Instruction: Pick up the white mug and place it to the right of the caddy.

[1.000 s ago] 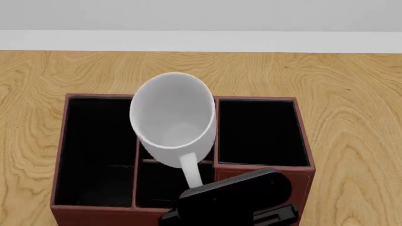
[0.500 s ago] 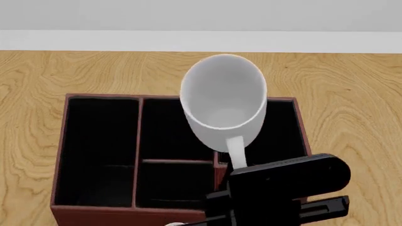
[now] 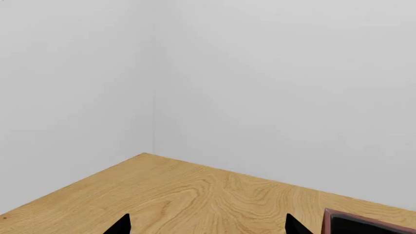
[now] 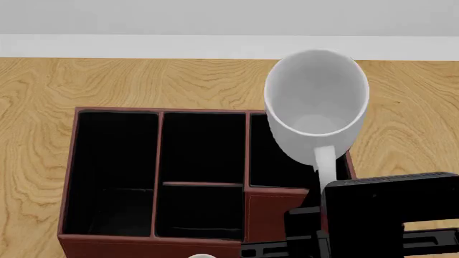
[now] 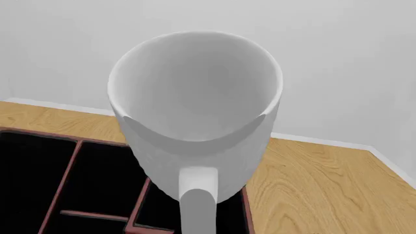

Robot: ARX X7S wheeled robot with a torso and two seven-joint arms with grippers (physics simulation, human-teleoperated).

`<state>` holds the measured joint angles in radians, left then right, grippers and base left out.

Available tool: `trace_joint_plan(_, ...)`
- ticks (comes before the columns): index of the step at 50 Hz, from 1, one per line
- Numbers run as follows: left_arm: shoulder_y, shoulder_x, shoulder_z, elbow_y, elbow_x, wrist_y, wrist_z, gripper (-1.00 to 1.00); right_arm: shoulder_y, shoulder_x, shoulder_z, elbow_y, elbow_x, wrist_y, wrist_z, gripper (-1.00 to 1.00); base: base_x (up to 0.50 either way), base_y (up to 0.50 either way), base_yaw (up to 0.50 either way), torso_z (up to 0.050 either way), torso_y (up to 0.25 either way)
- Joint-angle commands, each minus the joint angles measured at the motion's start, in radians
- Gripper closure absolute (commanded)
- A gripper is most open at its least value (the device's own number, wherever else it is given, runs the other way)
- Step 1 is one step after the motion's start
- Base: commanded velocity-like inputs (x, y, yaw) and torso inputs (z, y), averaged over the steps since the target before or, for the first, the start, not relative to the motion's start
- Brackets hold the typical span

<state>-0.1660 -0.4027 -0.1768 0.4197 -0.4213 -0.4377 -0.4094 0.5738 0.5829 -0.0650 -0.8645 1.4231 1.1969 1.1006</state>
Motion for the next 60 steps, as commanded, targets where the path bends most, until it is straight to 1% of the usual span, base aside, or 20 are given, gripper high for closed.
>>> trace_joint_plan(1,0.001,-0.002,0.004,0.005,-0.001,-0.002,-0.003,-1.0,0.022,0.071,0.075,-0.002,0.106,-0.007,0.069,1.0,0.0,0.0,0.0,0.0,0.0)
trace_joint_plan(19,0.001,-0.005,0.009,0.006,0.0,-0.003,-0.008,-1.0,0.03,0.204,0.147,0.036,0.254,-0.034,0.145,1.0,0.0,0.0,0.0,0.0,0.001)
trace_joint_plan(24,-0.001,-0.005,0.012,0.002,0.001,-0.001,-0.008,-1.0,0.01,0.223,0.171,0.042,0.25,-0.04,0.131,1.0,0.0,0.0,0.0,0.0,0.0)
trace_joint_plan(29,-0.002,-0.006,0.014,-0.003,0.003,0.003,-0.009,-1.0,0.009,0.265,0.198,0.042,0.297,-0.052,0.149,1.0,0.0,0.0,0.0,0.0,0.002)
trace_joint_plan(37,-0.001,-0.007,0.013,-0.003,0.001,0.003,-0.01,-1.0,-0.002,0.3,0.238,0.06,0.323,-0.067,0.132,1.0,0.0,0.0,0.0,0.0,0.0)
trace_joint_plan(47,-0.002,-0.008,0.019,-0.005,0.003,0.003,-0.012,-1.0,-0.056,0.326,0.292,0.092,0.296,-0.067,0.09,1.0,0.0,0.0,0.0,0.0,0.001)
trace_joint_plan(60,0.0,-0.011,0.017,-0.006,0.0,0.005,-0.014,-1.0,-0.111,0.331,0.332,0.129,0.248,-0.068,0.039,1.0,0.0,0.0,0.0,0.0,0.0)
